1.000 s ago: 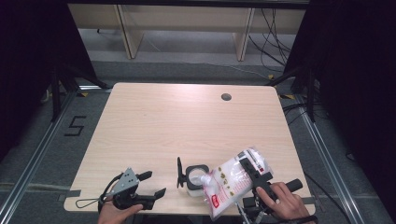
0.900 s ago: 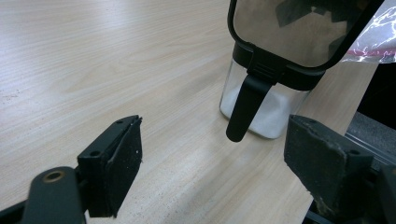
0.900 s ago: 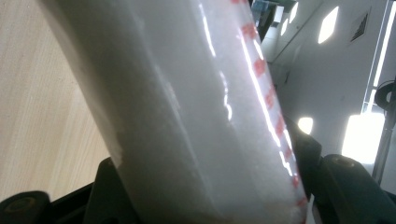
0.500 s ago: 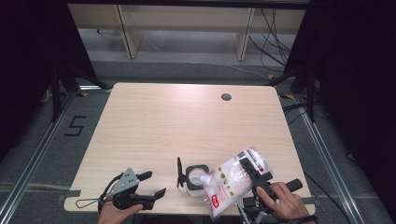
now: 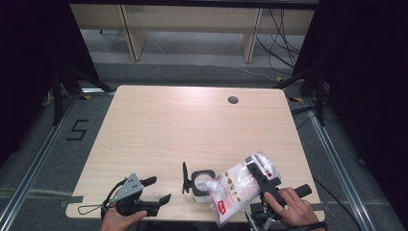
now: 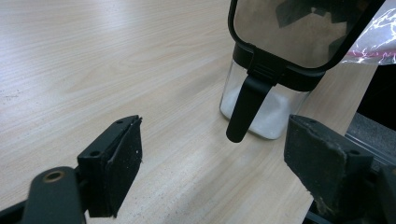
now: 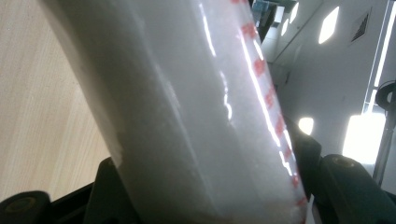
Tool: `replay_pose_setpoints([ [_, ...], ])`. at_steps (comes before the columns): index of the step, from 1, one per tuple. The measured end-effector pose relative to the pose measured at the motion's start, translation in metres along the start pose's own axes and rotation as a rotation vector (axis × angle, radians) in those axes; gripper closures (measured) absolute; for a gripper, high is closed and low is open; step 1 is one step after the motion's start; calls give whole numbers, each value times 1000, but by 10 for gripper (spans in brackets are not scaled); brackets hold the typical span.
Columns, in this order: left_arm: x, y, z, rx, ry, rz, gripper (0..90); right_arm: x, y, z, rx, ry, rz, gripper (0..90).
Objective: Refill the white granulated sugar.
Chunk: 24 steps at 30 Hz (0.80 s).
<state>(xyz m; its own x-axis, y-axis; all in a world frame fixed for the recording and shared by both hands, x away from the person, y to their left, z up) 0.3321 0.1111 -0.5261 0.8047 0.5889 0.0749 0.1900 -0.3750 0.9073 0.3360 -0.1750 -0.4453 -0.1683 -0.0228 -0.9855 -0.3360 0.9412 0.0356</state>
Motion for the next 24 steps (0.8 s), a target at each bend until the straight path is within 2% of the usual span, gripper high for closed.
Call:
replay_pose_setpoints([
  [1,0,0,0,6,-1,5,187,2,-2,-1,14,6,20,458],
  [2,-1,0,0,2,1,-14,187,2,-2,-1,15,6,22,457],
  [3,-1,0,0,1,1,-6,187,2,-2,-1,16,8,22,457],
  [4,0,-1,0,3,1,-3,187,0,0,0,2,2,2,458],
  [5,-1,0,0,-2,3,-19,187,1,-1,0,9,4,12,458],
  [7,0,0,0,5,-1,4,188,1,-1,0,3,-3,17,458],
  [8,-1,-1,0,6,-1,-6,188,1,-1,-1,6,-3,16,457],
  [10,-1,0,0,0,3,-13,187,-1,1,-1,10,-1,-11,458],
  [11,0,0,0,2,1,1,187,-1,1,-1,3,-7,-13,458],
  [12,0,0,0,4,0,2,187,1,-1,-2,22,3,8,458],
  [15,0,0,0,3,2,-1,187,-2,1,-1,-3,-8,-29,458],
  [16,0,0,0,1,1,0,187,-1,1,-1,1,-7,-15,458],
  [18,-1,0,0,1,2,-15,187,-4,4,-1,-19,-15,-43,458],
  [20,0,0,0,1,3,-7,187,-4,4,-1,-19,-16,-41,458],
  [21,0,0,0,4,2,2,188,-4,3,-1,-17,-15,-43,458],
  [22,-1,0,1,1,4,-14,188,-2,1,-1,-2,-7,-34,459],
  [23,0,0,1,2,0,0,188,-3,1,-1,-2,-5,-45,459],
  [24,-1,-1,1,7,1,-12,188,-3,0,-1,7,5,-42,459],
])
Point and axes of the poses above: each handheld gripper's, and its own axes: z roughly forward along the jaws, y roughly out of its top, x roughly to its left, the point moved 9 cm from there along z, roughly forward along the jaws, and after that the axes turned 14 degrees about z, right-handed, at the moved point
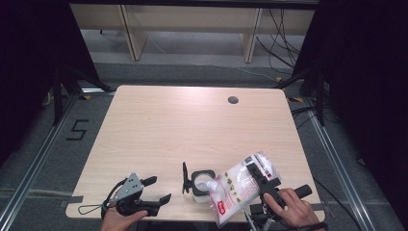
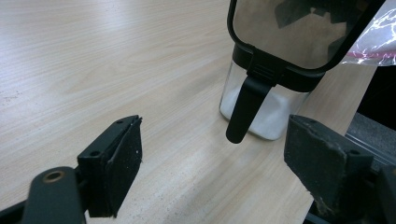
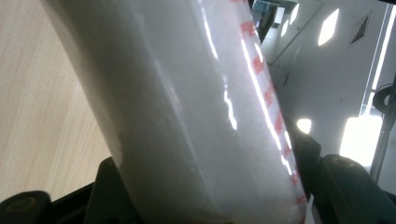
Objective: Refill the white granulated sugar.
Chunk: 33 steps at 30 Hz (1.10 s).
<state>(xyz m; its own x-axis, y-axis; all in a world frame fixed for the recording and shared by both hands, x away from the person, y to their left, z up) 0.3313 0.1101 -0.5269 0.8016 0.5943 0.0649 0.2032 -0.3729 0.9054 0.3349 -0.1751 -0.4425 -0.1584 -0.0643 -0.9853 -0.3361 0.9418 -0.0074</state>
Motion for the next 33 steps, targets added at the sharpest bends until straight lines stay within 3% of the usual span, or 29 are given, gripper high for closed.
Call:
replay_pose_setpoints([
  [4,1,1,0,-3,0,12,188,-1,1,0,-10,-10,-3,460],
  [7,1,0,0,2,0,14,187,3,0,-1,11,-2,44,460],
  [9,0,1,0,-3,0,3,187,0,0,0,1,0,-4,461],
  [10,0,1,1,-10,-1,-5,187,0,1,0,-10,-10,0,461],
  [12,1,0,0,-4,-7,20,187,0,0,0,2,1,6,461],
  [13,1,0,0,1,1,13,187,1,0,0,4,1,18,462],
  [15,0,1,1,-9,0,-5,188,-1,1,0,-10,-10,-5,462],
  [17,1,0,0,-2,0,7,188,3,-1,0,13,3,48,462],
  [18,1,0,0,0,-1,11,187,1,1,1,-9,-3,22,463],
  [22,0,0,0,-3,1,2,188,5,-3,0,16,7,67,464],
  [24,1,0,0,-2,1,11,187,2,0,2,-10,5,16,466],
  [28,1,0,0,-3,-1,8,188,7,-3,2,2,11,63,468],
  [30,1,1,0,-3,0,13,188,5,-3,2,3,7,42,469],
  [31,1,1,0,-4,-5,29,188,7,-5,1,15,8,67,469],
  [33,1,0,0,-3,0,8,188,6,-5,2,18,16,52,469],
])
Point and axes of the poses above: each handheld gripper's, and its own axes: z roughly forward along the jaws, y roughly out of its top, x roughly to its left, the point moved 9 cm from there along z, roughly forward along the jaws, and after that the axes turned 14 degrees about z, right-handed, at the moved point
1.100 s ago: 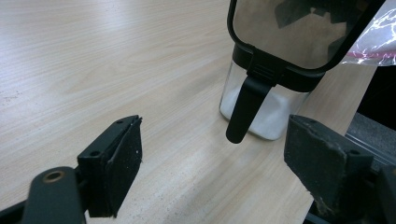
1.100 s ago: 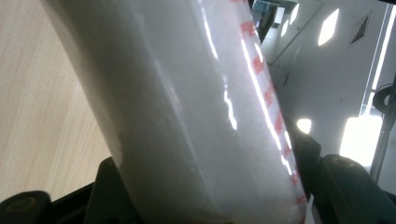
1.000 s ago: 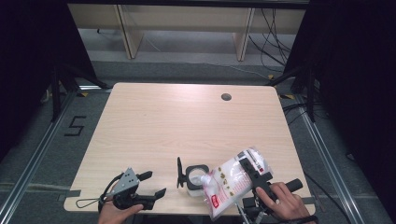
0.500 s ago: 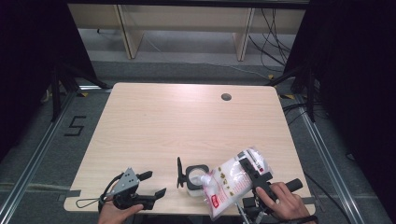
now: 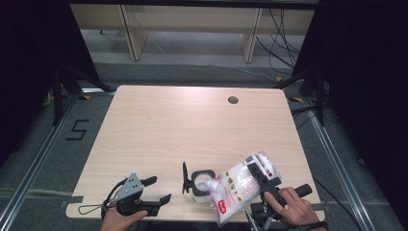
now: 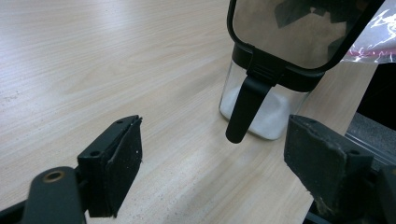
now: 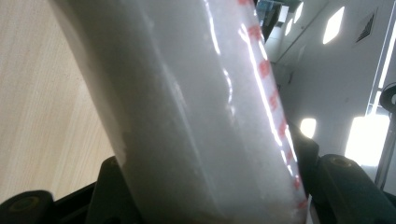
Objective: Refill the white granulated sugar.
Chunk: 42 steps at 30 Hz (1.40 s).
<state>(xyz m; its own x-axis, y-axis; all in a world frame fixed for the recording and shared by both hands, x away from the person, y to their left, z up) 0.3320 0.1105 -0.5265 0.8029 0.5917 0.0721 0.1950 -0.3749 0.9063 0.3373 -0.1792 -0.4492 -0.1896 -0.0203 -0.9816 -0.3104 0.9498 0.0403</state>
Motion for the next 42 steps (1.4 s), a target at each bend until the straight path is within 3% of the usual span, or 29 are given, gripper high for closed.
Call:
replay_pose_setpoints([
  [2,0,0,0,0,-1,4,188,-1,0,1,-9,-6,-27,472],
  [4,-1,0,0,-1,0,-10,188,1,-2,0,-2,-6,-6,475],
  [6,0,0,0,0,0,0,188,3,-2,1,3,-6,-10,480],
  [11,0,0,-1,1,4,-5,188,1,-1,2,-5,-1,-61,486],
  [13,1,1,0,-6,-5,3,188,4,-3,2,3,-2,-33,488],
  [15,0,0,0,-6,-3,-12,188,2,-2,3,-9,-16,-61,490],
  [17,1,0,0,-5,-6,7,188,3,-2,3,-6,-14,-64,491],
  [21,0,0,0,-6,-4,-5,188,4,-3,1,4,-18,-66,495],
  [23,1,1,0,-8,-5,5,188,0,1,-1,-9,-42,-100,498],
  [24,0,1,1,-7,-4,-8,188,-1,1,-2,-8,-51,-93,498],
  [30,1,0,-1,5,1,7,188,-9,9,-6,-46,-80,-146,499],
  [34,1,1,0,-7,-7,2,188,-6,9,-7,-41,-68,-106,499],
  [36,0,0,0,-8,-3,-12,188,-8,11,-8,-49,-80,-110,499],
  [40,1,0,0,-6,-6,6,188,-9,12,-9,-53,-81,-111,499],
  [42,0,0,0,-7,-3,-12,188,-9,12,-9,-57,-79,-99,499],
])
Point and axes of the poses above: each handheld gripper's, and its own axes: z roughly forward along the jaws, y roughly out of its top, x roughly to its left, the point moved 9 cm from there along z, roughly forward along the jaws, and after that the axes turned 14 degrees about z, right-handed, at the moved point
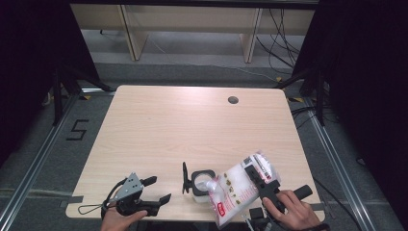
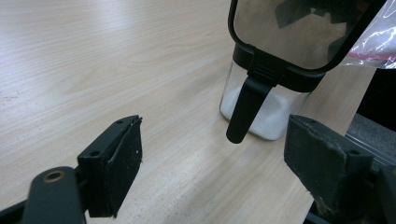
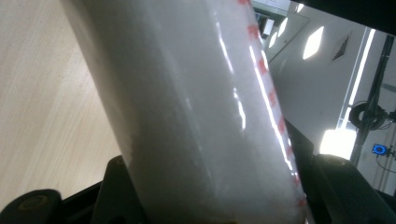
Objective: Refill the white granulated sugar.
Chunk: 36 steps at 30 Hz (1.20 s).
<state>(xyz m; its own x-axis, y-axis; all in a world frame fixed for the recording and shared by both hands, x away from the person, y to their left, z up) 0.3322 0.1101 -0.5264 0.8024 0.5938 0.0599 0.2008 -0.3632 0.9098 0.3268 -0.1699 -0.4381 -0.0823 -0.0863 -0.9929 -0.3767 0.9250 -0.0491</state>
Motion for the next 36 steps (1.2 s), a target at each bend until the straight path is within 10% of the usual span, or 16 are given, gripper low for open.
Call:
replay_pose_setpoints([
  [12,1,0,-1,4,1,16,188,7,-5,2,12,30,42,501],
  [36,0,0,-1,8,3,4,188,3,-3,2,13,34,-22,501],
])
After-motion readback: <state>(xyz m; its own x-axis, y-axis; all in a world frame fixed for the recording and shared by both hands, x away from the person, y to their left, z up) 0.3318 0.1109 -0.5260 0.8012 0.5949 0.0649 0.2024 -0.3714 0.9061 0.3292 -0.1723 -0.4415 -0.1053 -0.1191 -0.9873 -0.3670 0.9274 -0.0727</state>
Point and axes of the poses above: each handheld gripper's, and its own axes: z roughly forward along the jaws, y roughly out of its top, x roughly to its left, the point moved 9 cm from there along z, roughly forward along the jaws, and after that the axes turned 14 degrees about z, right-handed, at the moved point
